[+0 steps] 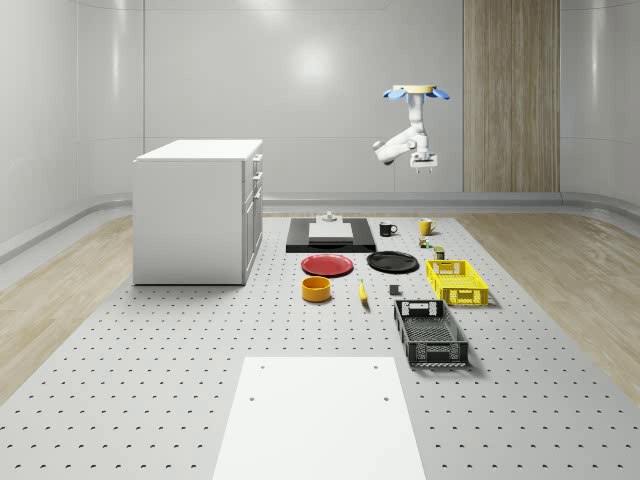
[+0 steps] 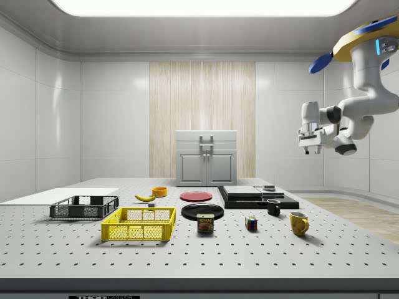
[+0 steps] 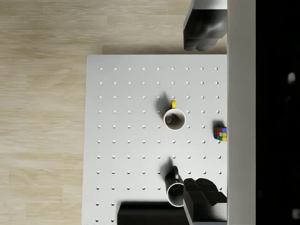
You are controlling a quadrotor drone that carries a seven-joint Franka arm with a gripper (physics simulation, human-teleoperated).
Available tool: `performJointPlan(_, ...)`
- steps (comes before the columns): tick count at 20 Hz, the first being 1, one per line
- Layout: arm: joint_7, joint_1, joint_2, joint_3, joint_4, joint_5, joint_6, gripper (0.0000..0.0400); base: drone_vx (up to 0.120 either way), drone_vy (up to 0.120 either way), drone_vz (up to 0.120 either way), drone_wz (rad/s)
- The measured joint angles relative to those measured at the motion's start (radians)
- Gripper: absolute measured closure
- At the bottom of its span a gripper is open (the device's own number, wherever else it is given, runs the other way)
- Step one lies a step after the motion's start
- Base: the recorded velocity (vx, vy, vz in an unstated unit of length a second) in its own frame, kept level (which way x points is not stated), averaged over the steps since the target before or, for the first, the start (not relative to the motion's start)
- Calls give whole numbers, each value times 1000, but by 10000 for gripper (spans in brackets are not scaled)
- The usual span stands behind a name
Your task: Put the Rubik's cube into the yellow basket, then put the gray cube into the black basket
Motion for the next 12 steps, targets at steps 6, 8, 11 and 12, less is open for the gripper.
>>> performJointPlan(6,26,-34,-37,20,0,8,15,0,93,0,-120,0)
performJointPlan(8,32,-41,-48,26,1,12,22,0,0,0,-120,0)
performJointPlan(11,39,-50,-65,33,2,20,35,0,80,0,-120,0)
performJointPlan(12,42,-52,-70,35,2,22,39,0,120,0,-120,0)
